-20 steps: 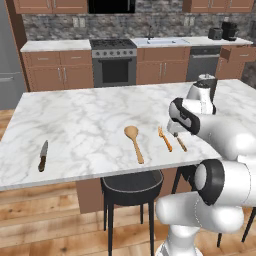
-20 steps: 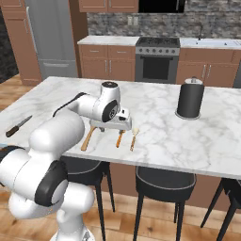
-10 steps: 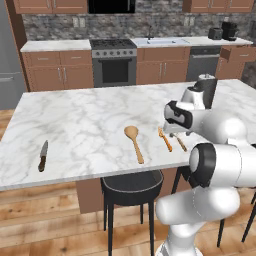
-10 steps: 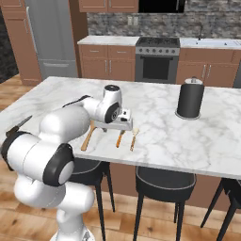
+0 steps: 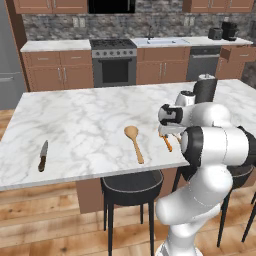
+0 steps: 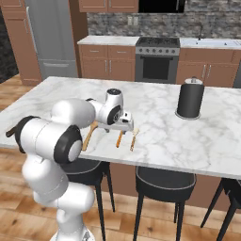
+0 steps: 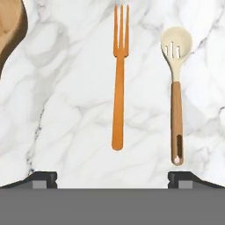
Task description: Pick up the metallic utensils from the counter and place them in the open drawer. Make sure not to pick up any wooden utensils.
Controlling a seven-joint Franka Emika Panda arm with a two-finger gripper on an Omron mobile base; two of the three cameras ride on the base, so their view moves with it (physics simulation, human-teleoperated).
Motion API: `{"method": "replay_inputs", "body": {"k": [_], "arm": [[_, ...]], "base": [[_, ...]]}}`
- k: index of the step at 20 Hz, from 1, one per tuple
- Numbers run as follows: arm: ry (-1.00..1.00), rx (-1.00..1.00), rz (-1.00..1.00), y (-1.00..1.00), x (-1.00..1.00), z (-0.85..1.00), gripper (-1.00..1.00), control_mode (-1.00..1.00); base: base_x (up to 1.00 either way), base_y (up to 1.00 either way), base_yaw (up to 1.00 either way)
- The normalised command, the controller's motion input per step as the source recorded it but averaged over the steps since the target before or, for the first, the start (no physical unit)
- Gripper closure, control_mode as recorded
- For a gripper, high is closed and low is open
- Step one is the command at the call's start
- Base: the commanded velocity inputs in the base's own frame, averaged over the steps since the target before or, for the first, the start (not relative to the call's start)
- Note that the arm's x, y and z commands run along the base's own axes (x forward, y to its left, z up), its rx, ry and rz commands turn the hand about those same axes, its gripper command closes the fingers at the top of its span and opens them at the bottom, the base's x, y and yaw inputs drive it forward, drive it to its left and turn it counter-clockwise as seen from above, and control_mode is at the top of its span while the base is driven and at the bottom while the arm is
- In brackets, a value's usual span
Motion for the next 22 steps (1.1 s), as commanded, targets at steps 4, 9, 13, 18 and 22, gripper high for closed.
{"method": "replay_inputs", "body": {"k": [4, 9, 13, 18, 22], "arm": [[0.0, 0.0, 0.0, 0.02, 0.42, -0.3, -1.0, -1.0], [0.0, 0.0, 0.0, 0.0, 0.36, -0.25, -1.0, -1.0], [0.0, 0.0, 0.0, 0.0, 0.28, -0.26, -1.0, -1.0], [0.0, 0.0, 0.0, 0.0, 0.29, -0.26, -1.0, -1.0], [0.0, 0.0, 0.0, 0.0, 0.21, -0.28, -1.0, -1.0]], "base": [[0.0, 0.0, 0.0], [0.0, 0.0, 0.0], [0.0, 0.0, 0.0], [0.0, 0.0, 0.0], [0.0, 0.0, 0.0]]}}
